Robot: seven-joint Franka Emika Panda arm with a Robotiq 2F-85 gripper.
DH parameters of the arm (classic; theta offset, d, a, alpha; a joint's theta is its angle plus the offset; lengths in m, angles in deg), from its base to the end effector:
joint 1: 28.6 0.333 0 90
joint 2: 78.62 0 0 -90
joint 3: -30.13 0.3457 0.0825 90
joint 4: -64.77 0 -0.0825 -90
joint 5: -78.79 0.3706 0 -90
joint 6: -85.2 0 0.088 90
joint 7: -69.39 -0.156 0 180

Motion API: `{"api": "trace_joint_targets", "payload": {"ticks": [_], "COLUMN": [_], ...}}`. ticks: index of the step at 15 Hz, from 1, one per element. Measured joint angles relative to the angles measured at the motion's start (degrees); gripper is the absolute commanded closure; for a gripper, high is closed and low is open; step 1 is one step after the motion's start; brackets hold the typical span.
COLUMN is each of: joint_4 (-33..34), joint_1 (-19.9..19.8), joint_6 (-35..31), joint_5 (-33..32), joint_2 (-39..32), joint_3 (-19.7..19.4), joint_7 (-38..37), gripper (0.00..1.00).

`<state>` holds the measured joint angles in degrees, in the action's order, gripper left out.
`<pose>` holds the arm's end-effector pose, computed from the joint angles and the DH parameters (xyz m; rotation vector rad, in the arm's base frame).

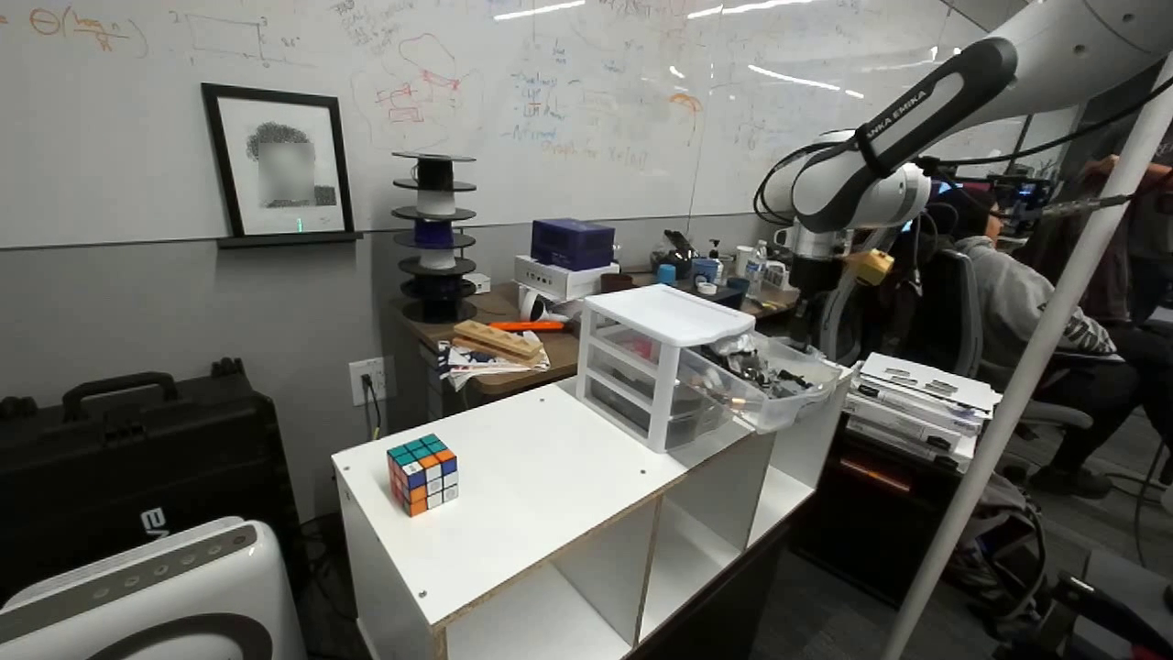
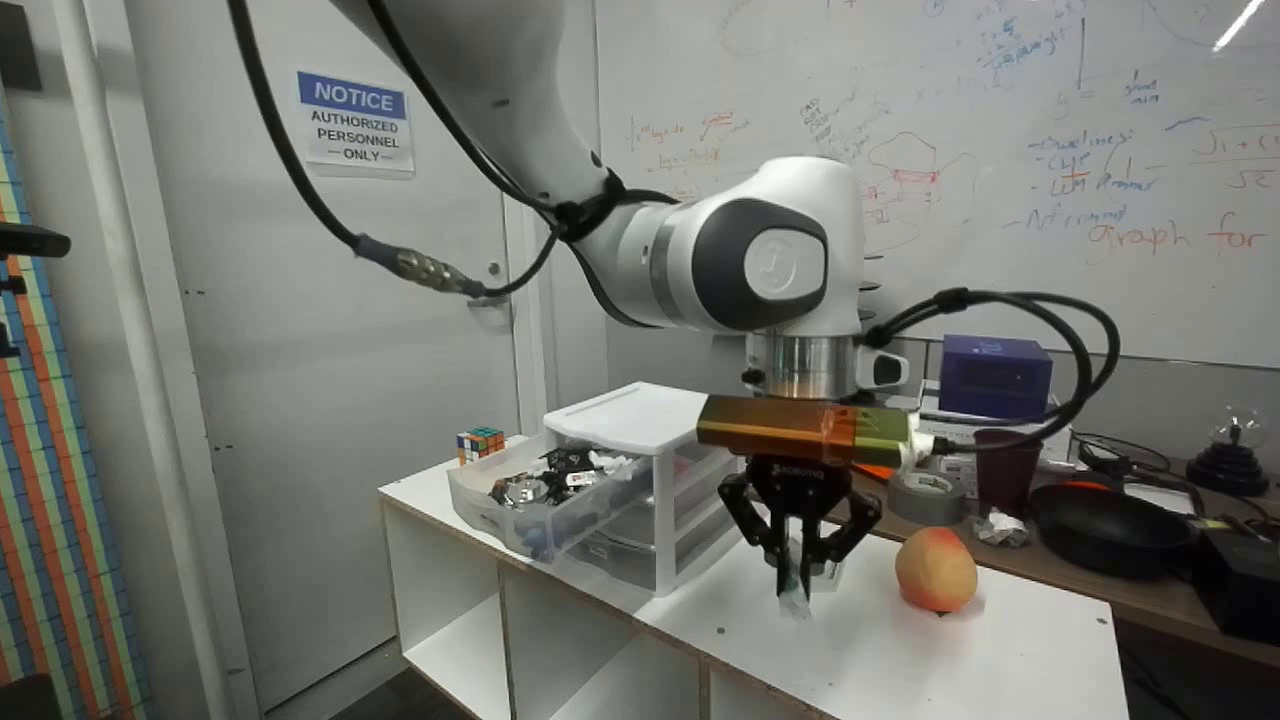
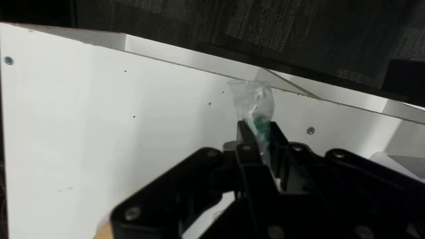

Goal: Put the plastic bag and white object in the open drawer and then close the drawer

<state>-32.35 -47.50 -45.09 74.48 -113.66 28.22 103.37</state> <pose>0.6339 -0.2438 0.2227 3.0564 0.4388 -0.0986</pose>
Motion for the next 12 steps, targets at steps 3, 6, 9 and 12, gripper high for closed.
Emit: {"api": "trace_joint_targets", "payload": {"ticks": [3,6,9,12], "joint_4": [-5.7,-12.0,-17.9,-22.8], "joint_1": [2.6,6.0,9.6,13.0], "joint_6": [0.5,1.3,4.7,10.1], "joint_5": [-3.2,-5.8,-6.2,-6.2], "joint_2": [7.3,15.2,22.7,28.7], "joint_3": [-1.5,-1.8,-1.0,0.5], "joint_7": [-4.1,-9.0,-10.6,-11.0], "gripper": [0.87,0.87,0.87,0.87]}}
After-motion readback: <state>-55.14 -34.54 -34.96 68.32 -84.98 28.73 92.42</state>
